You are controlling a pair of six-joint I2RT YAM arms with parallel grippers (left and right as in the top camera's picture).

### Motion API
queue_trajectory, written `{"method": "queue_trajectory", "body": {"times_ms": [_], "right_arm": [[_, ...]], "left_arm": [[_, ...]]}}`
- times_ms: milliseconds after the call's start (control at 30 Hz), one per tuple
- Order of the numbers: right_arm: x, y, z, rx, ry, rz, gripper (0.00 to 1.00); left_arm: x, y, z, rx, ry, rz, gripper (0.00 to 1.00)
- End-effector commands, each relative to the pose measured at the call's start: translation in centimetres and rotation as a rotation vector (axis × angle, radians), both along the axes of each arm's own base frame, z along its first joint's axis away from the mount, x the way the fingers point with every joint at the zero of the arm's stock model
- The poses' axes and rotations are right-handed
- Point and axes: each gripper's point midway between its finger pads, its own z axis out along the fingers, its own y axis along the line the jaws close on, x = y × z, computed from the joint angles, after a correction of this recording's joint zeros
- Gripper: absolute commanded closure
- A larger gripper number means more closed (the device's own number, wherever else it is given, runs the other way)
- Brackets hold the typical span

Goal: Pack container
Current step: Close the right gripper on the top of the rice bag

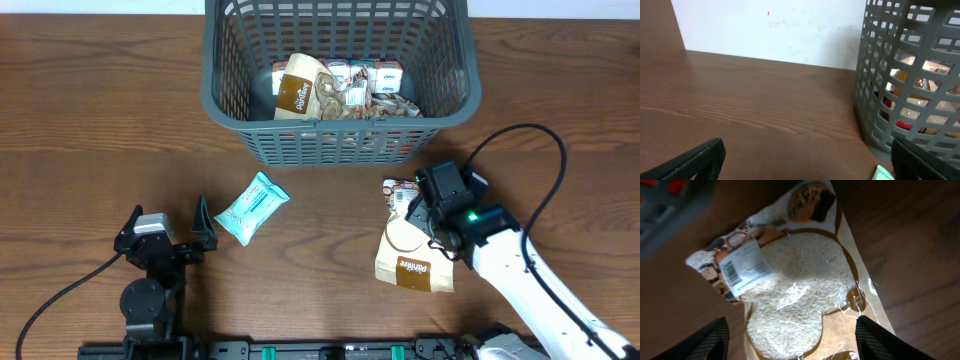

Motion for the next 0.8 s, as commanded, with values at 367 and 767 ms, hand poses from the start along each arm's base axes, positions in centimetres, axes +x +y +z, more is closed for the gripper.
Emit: {"method": "queue_trajectory", "body": {"times_ms": [367,767], "right_arm": [[0.4,0.5,-3.6,-0.090,0.107,0.191,0.33],[1.4,0.9,-4.3,-0.122,0.096,0.306,0.32]], "left_arm": [[-0.1,0.1,-1.8,-0.002,0.053,0.007,0.01],[-0.1,0.1,-1.7,-0.002,0.053,0.007,0.01]]}}
